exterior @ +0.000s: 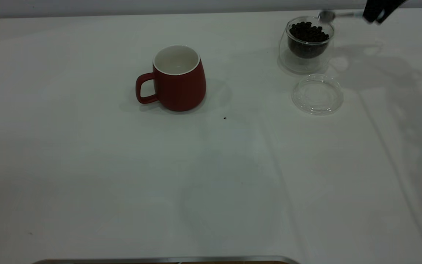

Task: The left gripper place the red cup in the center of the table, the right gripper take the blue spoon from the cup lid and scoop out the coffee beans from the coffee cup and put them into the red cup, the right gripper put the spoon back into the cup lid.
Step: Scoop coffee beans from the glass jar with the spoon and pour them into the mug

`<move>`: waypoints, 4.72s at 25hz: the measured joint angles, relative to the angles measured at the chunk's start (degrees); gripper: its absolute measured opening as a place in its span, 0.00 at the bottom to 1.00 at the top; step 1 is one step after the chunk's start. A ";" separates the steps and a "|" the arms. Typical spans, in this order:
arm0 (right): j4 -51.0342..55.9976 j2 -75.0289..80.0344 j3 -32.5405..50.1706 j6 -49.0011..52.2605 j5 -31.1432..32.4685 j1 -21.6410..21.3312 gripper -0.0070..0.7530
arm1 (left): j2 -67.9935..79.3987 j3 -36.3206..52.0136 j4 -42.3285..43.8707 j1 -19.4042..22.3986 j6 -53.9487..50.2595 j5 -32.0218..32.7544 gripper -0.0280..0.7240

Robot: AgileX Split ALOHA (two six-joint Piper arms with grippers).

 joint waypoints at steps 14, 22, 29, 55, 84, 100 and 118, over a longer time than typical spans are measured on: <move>-1.03 -13.52 0.90 -2.23 0.67 1.08 0.16 | 0.00 0.00 0.00 0.00 0.00 0.00 0.73; 1.21 -23.79 21.66 -6.99 -14.43 1.08 0.16 | 0.00 0.00 0.00 0.00 0.00 0.00 0.73; 5.03 -25.69 35.49 -11.30 -26.44 1.08 0.16 | 0.00 0.00 0.00 0.00 0.00 0.00 0.73; 1.64 -9.24 27.92 -7.73 -27.19 3.29 0.16 | 0.00 0.00 0.00 0.00 0.00 0.00 0.73; 10.30 -7.08 27.25 -5.78 -19.56 3.29 0.16 | 0.00 0.00 0.00 0.00 0.00 0.01 0.73; 14.81 -5.15 25.62 -5.84 -16.32 -0.16 0.16 | 0.00 0.00 0.00 0.00 0.00 0.01 0.73; 21.45 -3.17 25.32 -6.45 -12.55 -0.33 0.16 | 0.00 0.00 0.00 0.00 0.00 0.01 0.73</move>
